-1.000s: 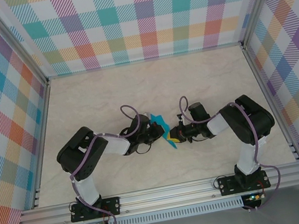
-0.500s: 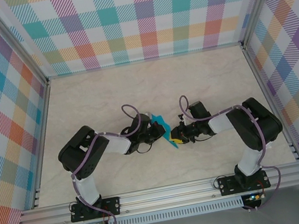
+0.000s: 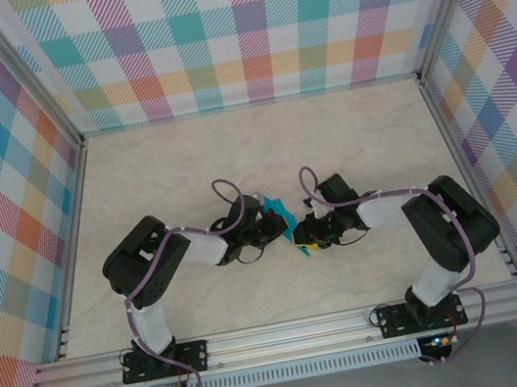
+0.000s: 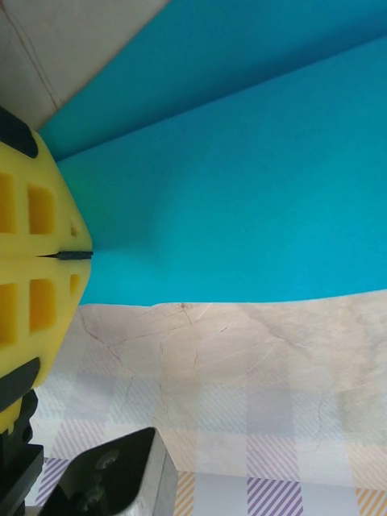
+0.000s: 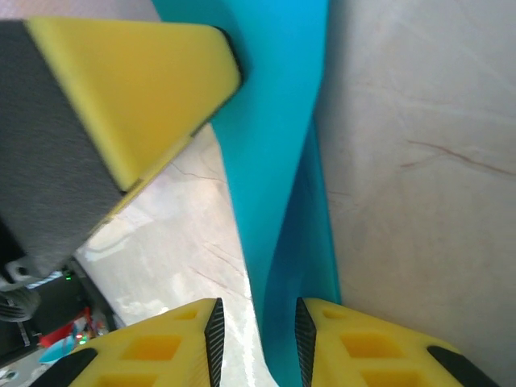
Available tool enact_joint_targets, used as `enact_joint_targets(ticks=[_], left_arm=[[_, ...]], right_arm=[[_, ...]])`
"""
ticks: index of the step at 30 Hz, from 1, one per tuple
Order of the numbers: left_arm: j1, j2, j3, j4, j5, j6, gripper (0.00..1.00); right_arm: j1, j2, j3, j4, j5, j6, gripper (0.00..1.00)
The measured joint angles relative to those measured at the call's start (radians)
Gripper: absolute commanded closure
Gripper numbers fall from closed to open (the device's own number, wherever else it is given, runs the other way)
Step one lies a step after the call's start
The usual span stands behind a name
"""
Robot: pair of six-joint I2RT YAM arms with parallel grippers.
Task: Fold a paper plane with a square sheet of paper (pick it up from the middle)
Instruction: Fold the wing for the fifth time at the center of the table.
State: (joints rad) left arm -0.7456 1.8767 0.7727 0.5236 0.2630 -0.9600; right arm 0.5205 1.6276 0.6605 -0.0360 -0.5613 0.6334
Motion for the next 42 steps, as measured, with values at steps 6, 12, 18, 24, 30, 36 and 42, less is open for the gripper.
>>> enact_joint_targets(ticks=[6,12,18,24,30,36,42], left_arm=[[0.0,0.004,0.005,0.0,0.006,0.0,1.0],[0.0,0.005,0.005,0.0,0.008,0.001,1.0],[0.0,0.008,0.009,0.0,0.013,0.005,1.0],[0.0,0.009,0.01,0.0,0.016,0.007,1.0],[0.0,0.01,0.011,0.0,0.017,0.007,1.0],[0.0,0.011,0.014,0.0,0.018,0.007,1.0],[0.0,0.013,0.016,0.0,0.025,0.008,1.0]], right_arm=[[0.038,0.0,0.021,-0.056,0.085,-0.035,0.84],[0.043,0.0,0.021,-0.061,0.116,-0.04,0.9],[0.045,-0.039,0.021,-0.073,0.132,-0.046,0.73],[0.045,-0.097,0.023,-0.114,0.165,-0.072,0.65],[0.055,-0.067,0.027,-0.139,0.176,-0.079,0.69],[0.057,-0.051,0.03,-0.141,0.185,-0.089,0.8],[0.057,-0.04,0.03,-0.138,0.187,-0.089,0.83]])
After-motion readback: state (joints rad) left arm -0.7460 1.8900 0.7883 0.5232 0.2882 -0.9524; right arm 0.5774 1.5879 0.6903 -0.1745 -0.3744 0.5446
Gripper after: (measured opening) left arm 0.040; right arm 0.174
